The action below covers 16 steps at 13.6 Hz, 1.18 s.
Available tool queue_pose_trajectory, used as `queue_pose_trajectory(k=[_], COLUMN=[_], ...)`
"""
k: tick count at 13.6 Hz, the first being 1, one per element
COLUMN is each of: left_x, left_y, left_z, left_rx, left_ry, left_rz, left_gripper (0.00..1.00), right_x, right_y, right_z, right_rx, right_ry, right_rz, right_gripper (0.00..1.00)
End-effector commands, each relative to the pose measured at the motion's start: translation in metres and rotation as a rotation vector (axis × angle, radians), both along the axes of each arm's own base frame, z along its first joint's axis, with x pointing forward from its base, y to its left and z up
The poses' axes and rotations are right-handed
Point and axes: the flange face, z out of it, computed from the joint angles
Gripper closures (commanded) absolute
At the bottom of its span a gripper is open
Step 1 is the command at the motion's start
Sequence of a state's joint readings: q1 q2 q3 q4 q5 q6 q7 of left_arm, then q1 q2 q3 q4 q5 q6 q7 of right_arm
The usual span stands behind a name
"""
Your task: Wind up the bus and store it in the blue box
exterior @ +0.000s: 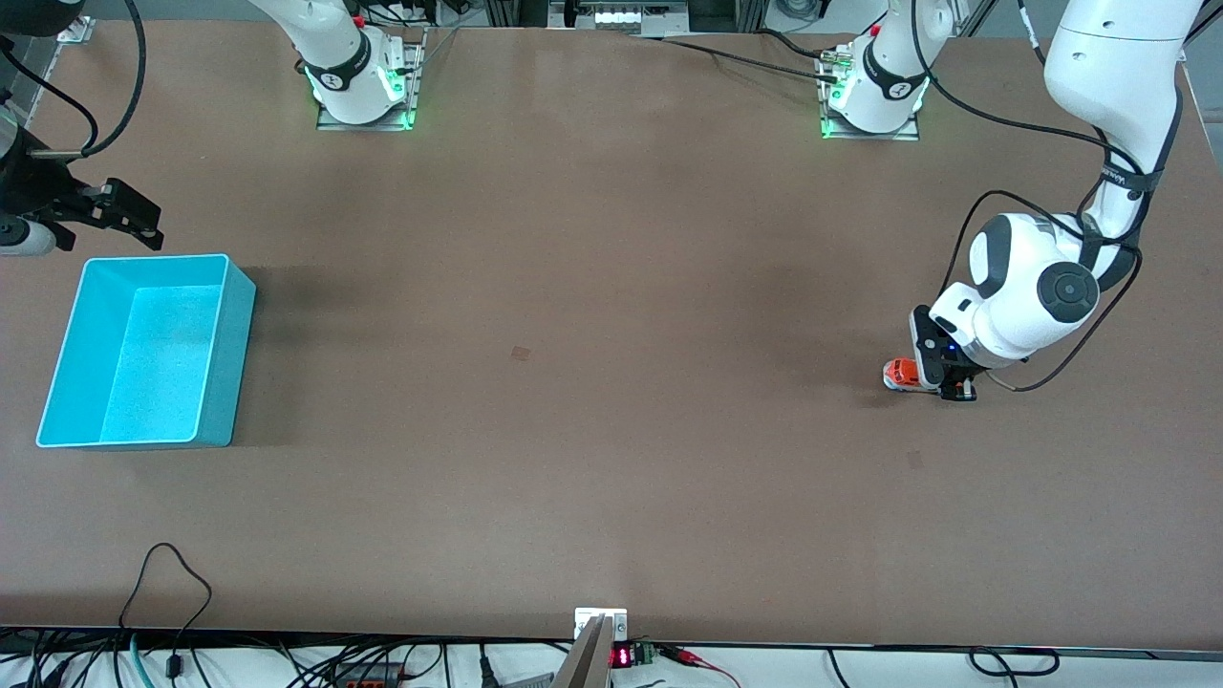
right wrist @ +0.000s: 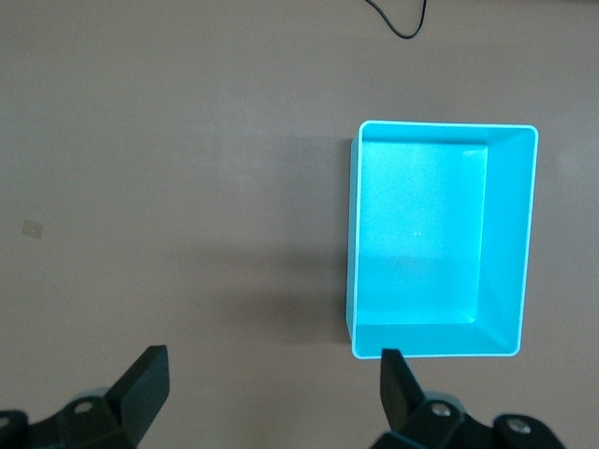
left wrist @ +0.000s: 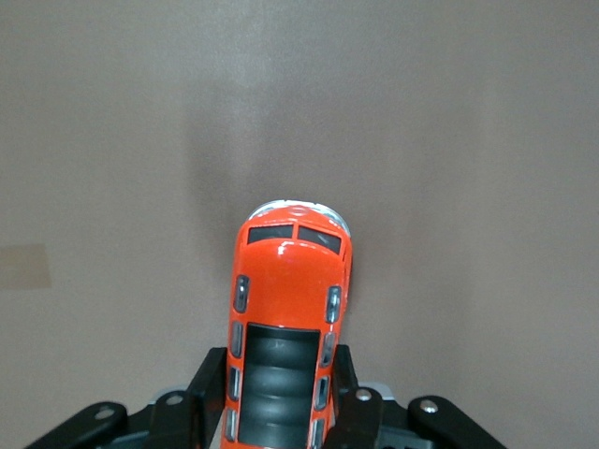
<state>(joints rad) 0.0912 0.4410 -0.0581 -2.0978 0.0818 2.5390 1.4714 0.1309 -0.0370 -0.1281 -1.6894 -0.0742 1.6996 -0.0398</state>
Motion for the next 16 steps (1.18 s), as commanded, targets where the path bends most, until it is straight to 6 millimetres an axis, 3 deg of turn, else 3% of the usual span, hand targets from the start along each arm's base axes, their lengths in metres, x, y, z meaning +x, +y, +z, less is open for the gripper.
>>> queue_pose_trajectory(k=[1,4,6,10,14,16], left_x=[-0.004,-0.005,-0.006,-0.011,-0.018,-0.017], left_y=[-0.001,0.002,0.009,0.077,0.146,0.171], left_z=[-0.012,-0.013,-0.021,-0.027,-0.027,-0.032], left_rx=[0.000,0.000,0.001,-0.001,-0.002,-0.002], left_ry=[0.024,0.027,0.038,0.046,0.037,0.034], left_rz=[0.019,0.013,0.006,-0.011,-0.036,-0.045], left_gripper=[0.72,0.71,0.71,0.71,0.71,0.71], right_x=[-0.001,-0.004,-0.005,-0.005,-0.007,-0.006], right_y=[-0.006,-0.019,-0.015,-0.020,-0.066,-0.068], right_z=[0.005,0.005,0.005,0.008,0.014,0.011], right_rx=[-0.003,0.002,-0.011,-0.013,0.002,-0.004], right_ry=[0.002,0.003,0.005,-0.001,-0.016,-0.012], right_rz=[-0.026,-0.217,-0.227,-0.155,-0.194,-0.186], right_gripper=[0.00,0.00,0.00,0.00,0.00,0.00])
